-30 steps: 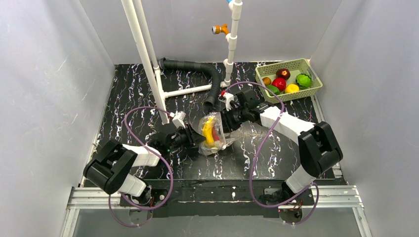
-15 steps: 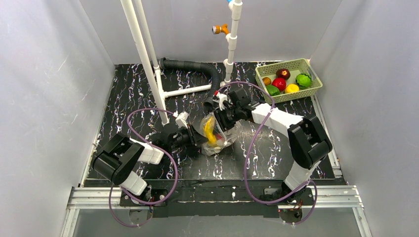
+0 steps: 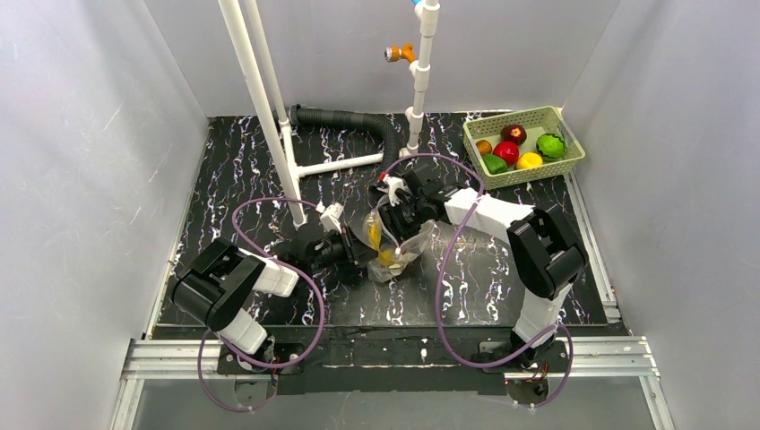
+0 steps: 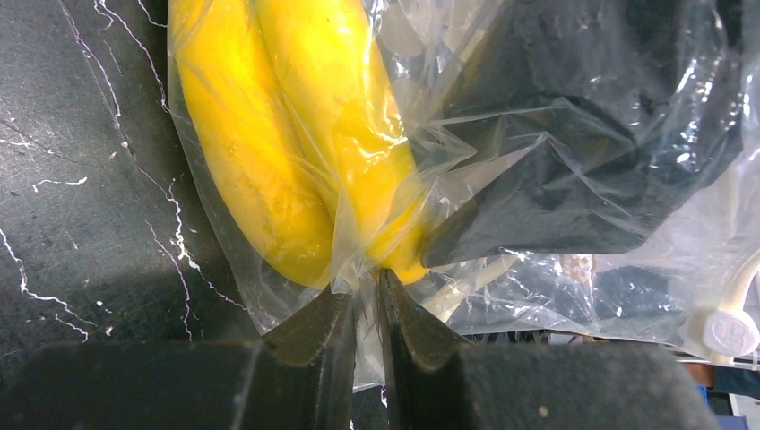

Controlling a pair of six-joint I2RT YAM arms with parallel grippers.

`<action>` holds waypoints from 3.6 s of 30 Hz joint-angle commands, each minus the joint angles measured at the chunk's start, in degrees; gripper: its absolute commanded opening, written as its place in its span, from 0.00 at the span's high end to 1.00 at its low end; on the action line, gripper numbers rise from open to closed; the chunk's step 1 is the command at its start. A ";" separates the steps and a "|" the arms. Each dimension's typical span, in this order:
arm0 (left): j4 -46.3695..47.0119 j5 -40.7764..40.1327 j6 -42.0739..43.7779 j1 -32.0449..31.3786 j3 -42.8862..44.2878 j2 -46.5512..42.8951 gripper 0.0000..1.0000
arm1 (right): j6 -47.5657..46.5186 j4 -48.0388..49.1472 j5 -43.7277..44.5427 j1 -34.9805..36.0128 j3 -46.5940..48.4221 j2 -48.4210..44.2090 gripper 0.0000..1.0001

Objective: Open the zip-top bag and remove the fake food
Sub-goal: Pick up the fake fruit from the zipper food storage bag.

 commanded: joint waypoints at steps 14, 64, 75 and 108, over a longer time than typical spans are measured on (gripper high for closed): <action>-9.43 -2.37 3.16 -0.01 -1.89 -10.93 0.92 | -1.91 -2.40 7.59 3.04 5.51 5.49 0.56; -44.38 -21.15 16.26 0.01 1.43 -37.28 0.95 | 5.58 2.18 -35.95 -6.95 -2.42 -16.88 0.99; -43.96 -21.82 13.95 0.00 0.52 -39.26 0.96 | 1.22 -1.35 -32.11 -9.06 -3.32 -17.98 0.99; -34.17 -23.39 25.89 -24.15 3.49 -35.28 0.25 | 19.03 15.09 -26.74 -12.35 -12.20 -18.52 0.99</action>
